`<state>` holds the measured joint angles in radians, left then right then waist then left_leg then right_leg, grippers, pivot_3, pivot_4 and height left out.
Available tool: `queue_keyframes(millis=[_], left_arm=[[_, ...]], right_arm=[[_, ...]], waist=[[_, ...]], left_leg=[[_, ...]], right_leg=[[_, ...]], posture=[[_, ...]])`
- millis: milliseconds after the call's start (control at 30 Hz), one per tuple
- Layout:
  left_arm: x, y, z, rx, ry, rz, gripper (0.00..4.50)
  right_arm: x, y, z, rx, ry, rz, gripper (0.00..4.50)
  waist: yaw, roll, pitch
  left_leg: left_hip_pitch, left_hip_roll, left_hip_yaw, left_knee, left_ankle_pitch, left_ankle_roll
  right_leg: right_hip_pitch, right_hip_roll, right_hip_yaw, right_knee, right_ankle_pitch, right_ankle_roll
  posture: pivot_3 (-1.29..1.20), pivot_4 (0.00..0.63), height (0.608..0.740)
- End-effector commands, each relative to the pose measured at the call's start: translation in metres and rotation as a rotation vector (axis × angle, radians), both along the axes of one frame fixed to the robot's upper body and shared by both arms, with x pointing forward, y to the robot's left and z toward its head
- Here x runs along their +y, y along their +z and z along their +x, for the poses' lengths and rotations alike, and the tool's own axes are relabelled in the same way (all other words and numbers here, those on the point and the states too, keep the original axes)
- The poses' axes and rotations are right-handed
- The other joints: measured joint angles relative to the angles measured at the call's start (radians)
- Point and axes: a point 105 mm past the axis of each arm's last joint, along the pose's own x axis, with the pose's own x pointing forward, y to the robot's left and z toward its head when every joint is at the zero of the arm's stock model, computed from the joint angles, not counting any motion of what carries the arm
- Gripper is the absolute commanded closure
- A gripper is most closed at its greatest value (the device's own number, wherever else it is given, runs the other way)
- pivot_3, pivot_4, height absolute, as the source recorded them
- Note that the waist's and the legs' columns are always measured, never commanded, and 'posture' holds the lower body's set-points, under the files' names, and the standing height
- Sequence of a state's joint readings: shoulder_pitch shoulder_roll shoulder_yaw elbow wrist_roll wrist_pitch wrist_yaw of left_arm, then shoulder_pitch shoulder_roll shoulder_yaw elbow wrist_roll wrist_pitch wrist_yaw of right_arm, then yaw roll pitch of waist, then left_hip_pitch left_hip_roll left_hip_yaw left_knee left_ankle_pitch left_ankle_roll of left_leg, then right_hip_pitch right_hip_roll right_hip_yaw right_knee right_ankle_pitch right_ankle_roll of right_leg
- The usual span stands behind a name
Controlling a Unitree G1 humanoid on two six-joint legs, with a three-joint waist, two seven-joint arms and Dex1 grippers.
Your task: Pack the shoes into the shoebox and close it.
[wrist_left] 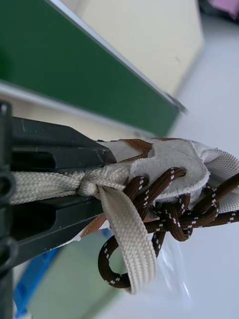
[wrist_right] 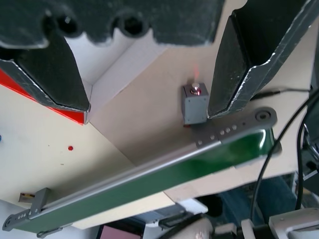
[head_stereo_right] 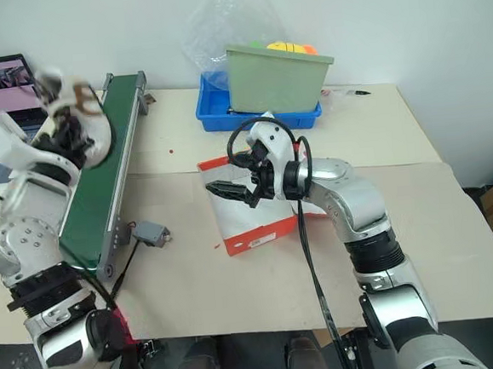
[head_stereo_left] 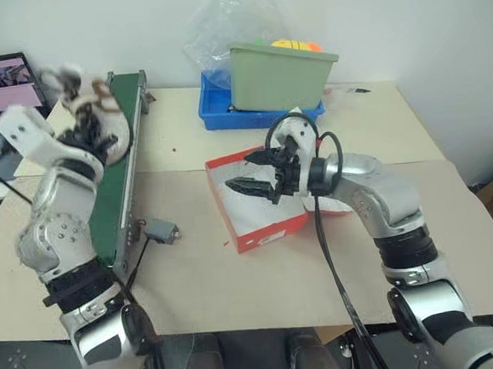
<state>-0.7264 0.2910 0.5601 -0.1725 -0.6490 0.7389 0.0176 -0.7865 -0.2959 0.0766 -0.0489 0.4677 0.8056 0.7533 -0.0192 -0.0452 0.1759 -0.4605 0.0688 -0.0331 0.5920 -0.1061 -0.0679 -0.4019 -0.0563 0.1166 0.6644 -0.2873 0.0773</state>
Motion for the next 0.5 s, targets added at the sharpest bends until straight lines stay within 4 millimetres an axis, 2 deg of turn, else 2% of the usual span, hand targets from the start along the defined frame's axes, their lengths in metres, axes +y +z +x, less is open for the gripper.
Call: queue_keyframes(millis=[33,133,267,367,500], left_arm=[[-0.038,0.028,-0.011,-0.121,-0.11,0.038,4.44],[-0.059,0.031,-0.015,-0.138,-0.16,0.007,4.44],[-0.085,0.034,-0.022,-0.161,-0.218,-0.072,4.44],[-0.101,0.032,-0.025,-0.16,-0.253,-0.085,4.44],[-0.108,0.033,-0.026,-0.154,-0.261,-0.136,4.44]], right_arm=[[-0.002,0.025,0.005,0.066,-0.021,0.134,0.0],[-0.005,0.039,0.014,0.222,-0.045,0.306,0.0],[-0.002,0.056,0.014,0.378,0.0,0.501,0.0],[0.002,0.059,0.012,0.431,0.007,0.54,0.0],[0.004,0.057,0.012,0.445,-0.014,0.517,0.0]], waist=[[0.0,0.0,0.0],[-0.002,0.0,0.0],[-0.001,0.0,0.0],[-0.001,0.0,0.0],[-0.002,0.0,0.0]], left_leg=[[0.0,0.0,0.0,0.0,0.0,0.0],[0.0,0.0,0.0,0.0,0.0,0.0],[0.0,0.0,0.0,0.0,0.0,0.0],[0.0,0.0,0.0,0.0,0.0,0.0],[0.0,0.0,0.0,0.0,0.0,0.0]], right_leg=[[0.0,0.0,0.0,0.0,0.0,0.0],[0.0,0.0,0.0,0.0,0.0,0.0],[0.0,0.0,0.0,0.0,0.0,0.0],[0.0,0.0,0.0,0.0,0.0,0.0],[0.0,0.0,0.0,0.0,0.0,0.0]], posture=[[0.0,0.15,0.74],[0.0,0.15,0.74],[0.0,0.15,0.74],[0.0,0.15,0.74],[0.0,0.15,0.74]])
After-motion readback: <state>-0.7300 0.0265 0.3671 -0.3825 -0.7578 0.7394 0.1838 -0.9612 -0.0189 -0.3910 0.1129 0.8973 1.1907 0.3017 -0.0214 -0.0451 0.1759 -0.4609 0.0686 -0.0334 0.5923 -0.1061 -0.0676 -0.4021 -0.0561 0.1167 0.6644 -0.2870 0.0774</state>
